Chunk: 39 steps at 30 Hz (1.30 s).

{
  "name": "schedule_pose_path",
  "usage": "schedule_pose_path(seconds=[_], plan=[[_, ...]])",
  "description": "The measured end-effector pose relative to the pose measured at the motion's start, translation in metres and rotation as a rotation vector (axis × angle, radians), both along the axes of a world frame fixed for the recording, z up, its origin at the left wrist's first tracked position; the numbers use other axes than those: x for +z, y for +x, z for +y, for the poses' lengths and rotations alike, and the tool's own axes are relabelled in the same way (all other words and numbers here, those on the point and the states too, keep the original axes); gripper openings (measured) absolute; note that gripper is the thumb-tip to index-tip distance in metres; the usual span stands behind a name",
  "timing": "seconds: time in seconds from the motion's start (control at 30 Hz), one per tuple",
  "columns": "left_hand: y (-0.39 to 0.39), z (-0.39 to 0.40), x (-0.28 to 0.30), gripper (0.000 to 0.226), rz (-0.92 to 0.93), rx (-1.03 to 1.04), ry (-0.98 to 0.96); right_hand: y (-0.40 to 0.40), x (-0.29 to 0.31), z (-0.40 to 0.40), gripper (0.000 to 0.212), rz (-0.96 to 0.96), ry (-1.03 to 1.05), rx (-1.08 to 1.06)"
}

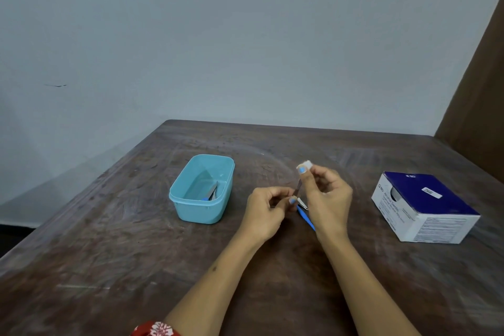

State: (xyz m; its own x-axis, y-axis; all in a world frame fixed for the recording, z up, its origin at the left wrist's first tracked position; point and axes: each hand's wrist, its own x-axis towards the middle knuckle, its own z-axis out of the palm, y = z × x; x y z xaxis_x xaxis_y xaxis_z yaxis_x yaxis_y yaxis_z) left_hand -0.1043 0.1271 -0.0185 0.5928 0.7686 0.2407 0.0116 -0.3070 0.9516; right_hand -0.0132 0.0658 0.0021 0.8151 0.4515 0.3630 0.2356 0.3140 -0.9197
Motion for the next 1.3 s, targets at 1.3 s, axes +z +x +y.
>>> schedule_pose_path(seconds=[1.3], plan=[[-0.012, -0.007, 0.021, 0.012, -0.220, 0.367, 0.417, 0.001, -0.013, 0.001, 0.014, -0.796, -0.283, -0.129]])
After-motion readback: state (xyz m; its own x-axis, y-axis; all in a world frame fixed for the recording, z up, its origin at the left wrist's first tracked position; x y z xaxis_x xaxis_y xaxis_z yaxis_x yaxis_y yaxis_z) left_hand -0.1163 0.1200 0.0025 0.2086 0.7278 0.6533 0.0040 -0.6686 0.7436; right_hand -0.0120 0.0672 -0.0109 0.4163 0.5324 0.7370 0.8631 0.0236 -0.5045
